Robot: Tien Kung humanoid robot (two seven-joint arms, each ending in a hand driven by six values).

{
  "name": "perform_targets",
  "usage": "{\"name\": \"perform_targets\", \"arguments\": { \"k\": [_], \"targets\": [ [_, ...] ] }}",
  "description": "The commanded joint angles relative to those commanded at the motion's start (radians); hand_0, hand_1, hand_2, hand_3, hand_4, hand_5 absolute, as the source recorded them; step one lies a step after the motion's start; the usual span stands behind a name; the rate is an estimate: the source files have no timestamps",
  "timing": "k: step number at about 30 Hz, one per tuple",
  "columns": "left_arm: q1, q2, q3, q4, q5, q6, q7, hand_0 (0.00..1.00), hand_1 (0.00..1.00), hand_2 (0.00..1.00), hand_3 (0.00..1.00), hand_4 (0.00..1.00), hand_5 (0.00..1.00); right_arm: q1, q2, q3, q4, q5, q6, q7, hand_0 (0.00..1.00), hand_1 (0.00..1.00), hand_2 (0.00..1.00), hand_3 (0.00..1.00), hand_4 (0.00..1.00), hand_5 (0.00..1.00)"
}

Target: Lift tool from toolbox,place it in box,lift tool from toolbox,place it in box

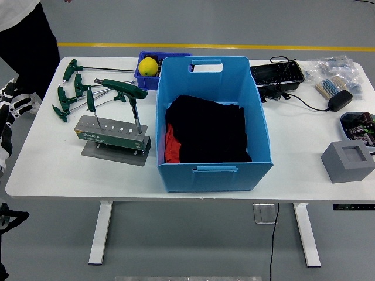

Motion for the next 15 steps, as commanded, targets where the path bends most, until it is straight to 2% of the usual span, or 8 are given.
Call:
{"name": "perform_targets", "arguments": {
  "k": [15],
  "targets": [
    [-0.001,-0.001,0.0,0.0,0.011,0.004,-0.002,0.653,0.681,0.773,0.729,0.885,0.726,0.001,0.0,-0.002,0.001,0.001,0.0,0.0,0.668,0.643,0.724,0.572,0.772,0.685]
  ]
}}
